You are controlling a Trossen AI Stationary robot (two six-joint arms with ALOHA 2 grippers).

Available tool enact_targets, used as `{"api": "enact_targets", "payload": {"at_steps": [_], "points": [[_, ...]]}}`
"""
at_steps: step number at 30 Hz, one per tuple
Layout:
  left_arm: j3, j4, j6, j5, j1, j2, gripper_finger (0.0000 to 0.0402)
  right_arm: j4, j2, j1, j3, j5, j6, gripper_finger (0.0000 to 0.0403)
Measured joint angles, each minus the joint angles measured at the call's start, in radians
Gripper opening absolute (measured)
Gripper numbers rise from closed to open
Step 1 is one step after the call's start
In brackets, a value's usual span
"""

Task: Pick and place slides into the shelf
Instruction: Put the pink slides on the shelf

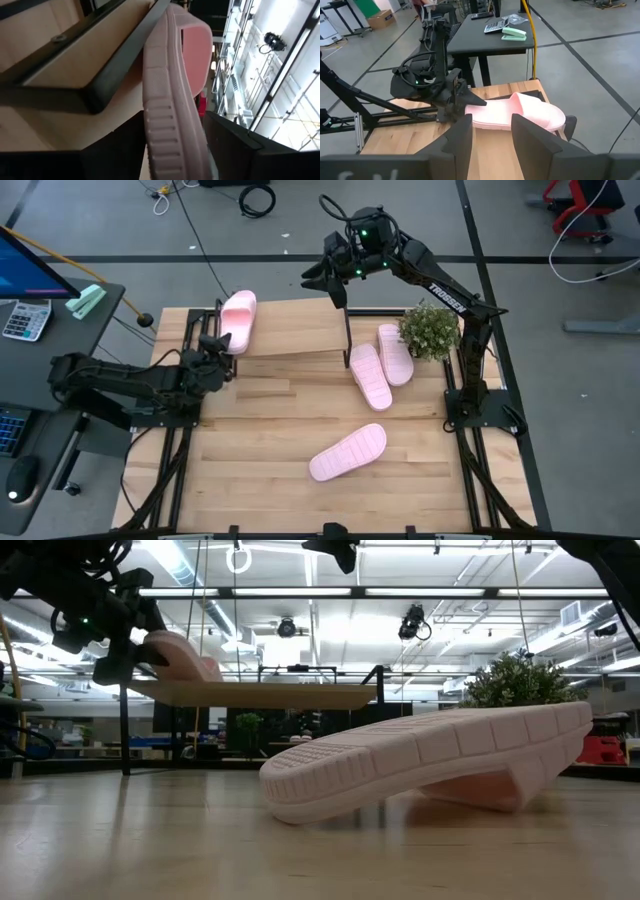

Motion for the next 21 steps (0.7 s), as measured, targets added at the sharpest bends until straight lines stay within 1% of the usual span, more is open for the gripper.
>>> {"api": "enact_targets", "payload": {"at_steps": [7, 14, 21], "points": [[0.000, 0.000, 0.001, 0.006, -0.024, 0.000, 0.0234, 0.000, 0.000, 0.000, 0.000, 0.000, 0.014, 0.0142], [0.000, -0.018, 0.002, 0.089, -0.025, -0.010, 0.0260, 0.000, 0.000, 0.000, 0.000, 0.000, 0.017, 0.0142], [0.000, -0.023, 0.006, 0.090, -0.025, -0.075, 0.0274, -0.005, 0.000, 0.000, 0.000, -0.026, 0.026, 0.0142]]}}
